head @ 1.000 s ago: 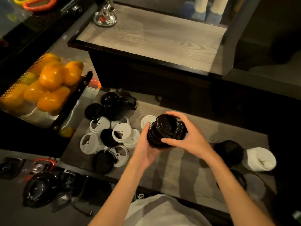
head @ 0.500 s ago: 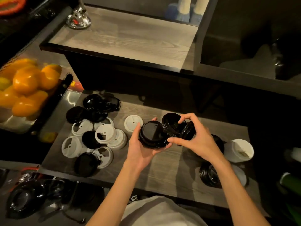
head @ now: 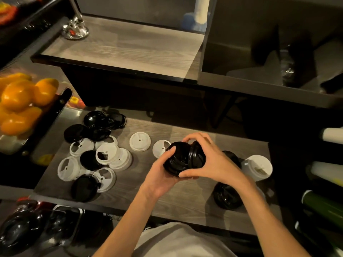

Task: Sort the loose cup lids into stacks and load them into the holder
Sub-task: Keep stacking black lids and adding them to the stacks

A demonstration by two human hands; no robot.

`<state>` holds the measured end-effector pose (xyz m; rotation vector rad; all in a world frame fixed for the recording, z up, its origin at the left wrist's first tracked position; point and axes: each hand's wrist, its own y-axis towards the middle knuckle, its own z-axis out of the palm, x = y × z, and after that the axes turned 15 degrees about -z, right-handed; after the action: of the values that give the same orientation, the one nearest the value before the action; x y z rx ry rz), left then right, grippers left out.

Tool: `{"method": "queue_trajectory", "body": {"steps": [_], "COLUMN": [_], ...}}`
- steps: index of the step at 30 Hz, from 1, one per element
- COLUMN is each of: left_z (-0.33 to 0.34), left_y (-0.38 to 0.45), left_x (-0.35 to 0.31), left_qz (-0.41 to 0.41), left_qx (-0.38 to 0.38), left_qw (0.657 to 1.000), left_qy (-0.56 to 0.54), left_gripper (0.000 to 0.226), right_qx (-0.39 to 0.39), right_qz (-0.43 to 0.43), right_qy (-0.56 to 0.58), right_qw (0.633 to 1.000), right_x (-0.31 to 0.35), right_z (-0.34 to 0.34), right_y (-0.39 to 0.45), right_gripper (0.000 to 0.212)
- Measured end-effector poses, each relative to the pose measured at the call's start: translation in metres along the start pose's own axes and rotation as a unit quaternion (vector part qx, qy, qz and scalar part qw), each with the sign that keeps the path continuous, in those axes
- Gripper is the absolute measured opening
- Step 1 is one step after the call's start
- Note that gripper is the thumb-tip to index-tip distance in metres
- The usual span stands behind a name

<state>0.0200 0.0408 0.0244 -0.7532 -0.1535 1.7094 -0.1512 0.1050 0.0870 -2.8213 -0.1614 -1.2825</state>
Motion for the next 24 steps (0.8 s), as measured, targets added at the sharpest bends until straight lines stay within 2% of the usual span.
{"method": "queue_trajectory", "body": {"steps": [3, 5, 8, 18, 24], "left_z": [-0.002, -0.003, 0.005, 0.019, 0.025], "left_y": [0.005, 0.007, 0.009, 0.008, 0.006], "left_x": [0.006, 0.01, 0.017, 0.022, 0.019], "left_qz": [0.006, 0.004, -0.007, 0.0, 0.004], "left_qx": [0.02, 0.025, 0.037, 0.04, 0.033], "left_qw": [1.0, 1.0, 0.999, 0.999, 0.999], "left_qy": [-0.015, -0.009, 0.026, 0.012, 0.005], "left_gripper": [0.055, 0.058, 0.063, 0.071, 0.07], "right_qx": [-0.052, -0.069, -0.05, -0.005, -0.067], "right_qz": [0.031, 0.03, -0.019, -0.075, -0.053], "right_qy": [0.006, 0.009, -0.014, -0.022, -0.028], "right_qw": [0.998, 0.997, 0.998, 0.997, 0.996], "right_x": [-0.004, -0.005, -0.003, -0.007, -0.014], "right_z": [-0.006, -0.013, -0.018, -0.033, -0.037], "right_y": [-0.009, -0.016, -0.02, -0.036, -0.038], "right_gripper": [0.098, 0.093, 0.083, 0.085, 0.07]}}
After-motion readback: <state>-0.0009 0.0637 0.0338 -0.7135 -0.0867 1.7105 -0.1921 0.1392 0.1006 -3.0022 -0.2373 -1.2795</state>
